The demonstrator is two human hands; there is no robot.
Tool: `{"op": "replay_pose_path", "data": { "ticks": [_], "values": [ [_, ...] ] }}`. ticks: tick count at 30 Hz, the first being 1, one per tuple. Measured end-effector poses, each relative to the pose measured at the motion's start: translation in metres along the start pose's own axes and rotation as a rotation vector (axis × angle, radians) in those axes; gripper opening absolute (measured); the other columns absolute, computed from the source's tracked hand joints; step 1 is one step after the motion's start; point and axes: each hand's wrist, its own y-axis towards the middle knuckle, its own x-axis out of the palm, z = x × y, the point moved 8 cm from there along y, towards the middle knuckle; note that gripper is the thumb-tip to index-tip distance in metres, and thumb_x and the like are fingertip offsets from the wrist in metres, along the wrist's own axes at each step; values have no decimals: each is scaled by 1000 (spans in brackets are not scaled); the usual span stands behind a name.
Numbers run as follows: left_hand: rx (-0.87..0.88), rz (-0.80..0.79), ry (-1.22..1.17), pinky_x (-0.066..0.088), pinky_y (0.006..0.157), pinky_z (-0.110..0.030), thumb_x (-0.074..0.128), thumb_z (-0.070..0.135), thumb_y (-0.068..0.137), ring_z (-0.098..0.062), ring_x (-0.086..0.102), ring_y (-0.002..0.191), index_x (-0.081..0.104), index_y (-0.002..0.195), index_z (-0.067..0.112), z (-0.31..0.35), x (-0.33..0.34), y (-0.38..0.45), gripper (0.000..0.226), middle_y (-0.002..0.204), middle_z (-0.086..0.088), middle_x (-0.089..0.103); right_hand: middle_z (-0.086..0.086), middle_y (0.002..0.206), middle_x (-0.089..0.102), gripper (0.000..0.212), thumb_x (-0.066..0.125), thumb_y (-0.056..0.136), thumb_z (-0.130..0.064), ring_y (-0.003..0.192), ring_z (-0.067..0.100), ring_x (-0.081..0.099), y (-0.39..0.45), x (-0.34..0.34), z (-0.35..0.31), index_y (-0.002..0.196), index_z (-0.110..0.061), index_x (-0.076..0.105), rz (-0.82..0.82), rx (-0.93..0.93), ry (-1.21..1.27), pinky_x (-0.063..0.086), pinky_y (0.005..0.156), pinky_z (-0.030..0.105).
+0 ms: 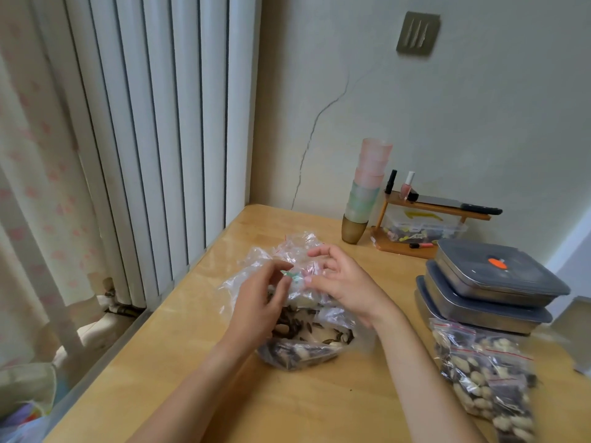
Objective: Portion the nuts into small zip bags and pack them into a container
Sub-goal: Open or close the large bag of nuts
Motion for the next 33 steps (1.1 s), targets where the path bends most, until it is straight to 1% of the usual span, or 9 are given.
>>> {"op": "replay_pose_path", "data": {
  "ticks": [6,8,11,14,17,21,23,28,33],
  "values": [
    [21,90,125,42,55,-22,63,26,99,-14,57,65,62,96,26,10,-7,2,4,68,9,59,5,83,79,19,79,91,-22,68,22,71,-1,-22,0,99,-9,68,170,36,-102,58,69,39],
    [27,69,186,44,66,-17,56,22,102,-4,59,80,61,107,25,13,-6,1,8,85,15,60,3,79,78,21,81,89,-26,62,21,72,-3,-23,-3,96,-10,68,204,35,-144,58,62,33],
    [33,-177,155,38,99,-14,45,30,91,3,46,123,47,140,27,23,9,-1,48,133,15,47,1,75,77,25,81,88,-28,55,20,71,-7,-18,-12,95,-14,62,220,7,-221,53,52,27],
    [86,-384,292,32,109,-26,53,53,84,0,42,128,31,151,28,31,30,-5,74,141,16,45,2,70,75,25,80,88,-24,54,21,71,-8,-12,-21,86,-14,57,197,-24,-265,55,52,31],
    [8,-297,274,52,81,-34,63,59,79,-4,61,93,47,119,28,21,31,-2,53,105,16,65,-2,70,74,21,79,88,-33,62,14,72,-8,0,-22,78,-18,66,78,-34,-384,62,66,37],
    [-90,-184,238,45,55,-29,72,32,77,-6,54,63,49,91,22,11,19,2,28,75,7,61,-11,88,67,24,78,83,-52,83,4,63,-11,11,-21,76,-30,77,-31,-54,-518,54,80,31],
    [-115,-161,226,38,54,-25,71,25,80,-10,50,61,50,90,18,7,15,4,24,73,4,60,-16,102,56,16,81,82,-49,99,0,54,-12,12,-31,80,-33,79,-12,-145,-513,47,90,27],
    [-135,-199,107,41,53,-21,67,18,81,-8,56,62,53,87,21,3,17,1,17,74,8,63,-16,88,67,4,78,89,-36,69,2,53,-19,27,-39,89,-32,81,-168,-257,-460,42,67,18],
    [-123,-247,67,43,55,-21,70,28,70,-8,59,66,57,85,25,0,23,-3,20,78,11,64,-13,88,71,8,76,88,-43,65,2,55,-13,27,-28,94,-39,76,-168,-219,-529,47,66,21]
  ]
}}
